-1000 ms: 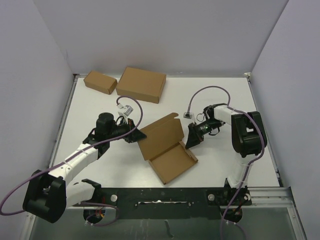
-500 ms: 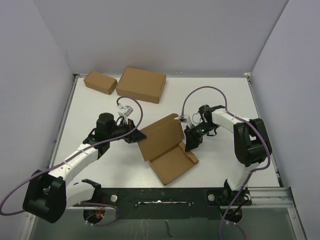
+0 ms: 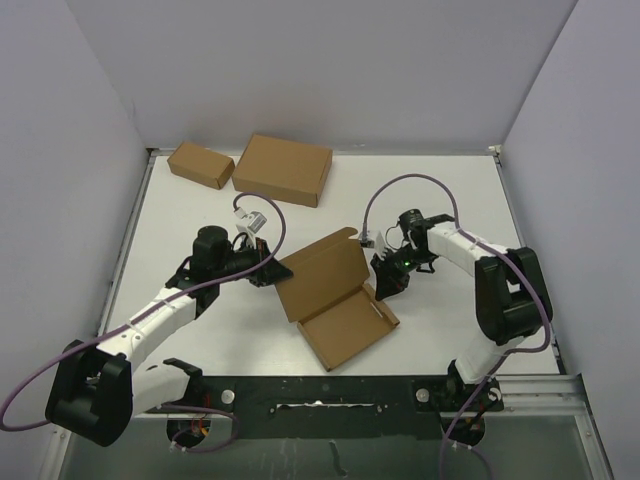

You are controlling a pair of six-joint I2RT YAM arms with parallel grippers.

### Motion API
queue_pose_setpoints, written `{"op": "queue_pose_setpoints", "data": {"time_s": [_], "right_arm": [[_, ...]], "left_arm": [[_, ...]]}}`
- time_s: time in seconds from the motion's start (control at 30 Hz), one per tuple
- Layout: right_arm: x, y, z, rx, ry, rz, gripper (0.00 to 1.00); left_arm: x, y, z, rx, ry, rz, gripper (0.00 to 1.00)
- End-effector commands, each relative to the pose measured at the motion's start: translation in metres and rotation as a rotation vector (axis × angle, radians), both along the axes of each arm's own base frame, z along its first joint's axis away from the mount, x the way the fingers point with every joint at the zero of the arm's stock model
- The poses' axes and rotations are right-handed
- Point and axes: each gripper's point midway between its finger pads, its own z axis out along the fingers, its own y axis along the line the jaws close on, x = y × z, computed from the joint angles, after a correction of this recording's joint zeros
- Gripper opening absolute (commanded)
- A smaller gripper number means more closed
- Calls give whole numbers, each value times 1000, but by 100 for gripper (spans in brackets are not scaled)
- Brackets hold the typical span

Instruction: Fold the paper box

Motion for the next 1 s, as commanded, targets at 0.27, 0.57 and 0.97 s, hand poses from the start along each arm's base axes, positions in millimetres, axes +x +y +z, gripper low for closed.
{"op": "queue_pose_setpoints", "data": {"time_s": [0.27,0.57,0.97], "right_arm": [[6,-6,8,-71,-172,41,12],[-1,-2,5,-53,-111,34,39],[-4,4,-6,-36,-26,17,41]], "left_arm": [[14,-6,33,-42,-105,-2,0],[12,-5,36,-42,-108,-1,0],[13,-5,38,-45,-113,1,0]]}}
